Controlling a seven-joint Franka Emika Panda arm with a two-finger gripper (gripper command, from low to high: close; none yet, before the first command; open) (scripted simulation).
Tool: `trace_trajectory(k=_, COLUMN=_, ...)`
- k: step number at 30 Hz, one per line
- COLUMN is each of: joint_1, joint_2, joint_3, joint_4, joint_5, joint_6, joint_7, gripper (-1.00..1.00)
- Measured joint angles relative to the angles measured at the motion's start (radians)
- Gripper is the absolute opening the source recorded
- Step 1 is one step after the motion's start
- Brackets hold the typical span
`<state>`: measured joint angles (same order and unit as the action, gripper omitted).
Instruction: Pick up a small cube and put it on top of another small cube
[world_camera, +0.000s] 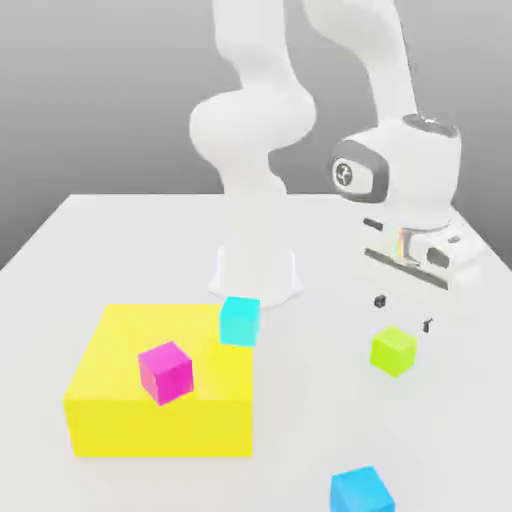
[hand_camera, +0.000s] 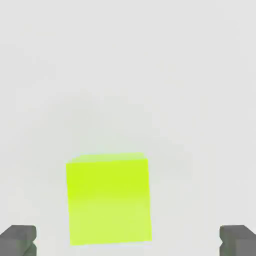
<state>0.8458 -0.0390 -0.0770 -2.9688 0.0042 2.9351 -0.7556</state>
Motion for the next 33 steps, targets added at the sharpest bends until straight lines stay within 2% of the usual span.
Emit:
trace_trajectory(k=7, joint_1=-0.023, joint_2=0.146, joint_3=0.049, joint_4=0.029, joint_5=0.105, joint_6=0.119, joint_7=-0.085, gripper=0.00)
trace_trajectory(k=12, joint_1=-0.054, joint_2=0.251, joint_3=0.088, joint_4=0.041, joint_5=0.123, joint_6=0.208, joint_7=-0.094, gripper=0.00)
trace_trajectory(k=13, joint_1=-0.055, joint_2=0.270, joint_3=0.091, joint_4=0.042, joint_5=0.125, joint_6=0.224, joint_7=-0.093, gripper=-1.00)
trace_trajectory(k=20, joint_1=-0.057, joint_2=0.273, joint_3=0.093, joint_4=0.043, joint_5=0.125, joint_6=0.225, joint_7=-0.093, gripper=-1.00)
trace_trajectory(k=25, joint_1=-0.044, joint_2=0.183, joint_3=0.071, joint_4=0.035, joint_5=0.111, joint_6=0.148, joint_7=-0.089, gripper=-1.00)
trace_trajectory(k=33, joint_1=-0.048, joint_2=0.016, joint_3=0.051, joint_4=0.002, joint_5=0.018, joint_6=0.010, joint_7=-0.018, gripper=-1.00)
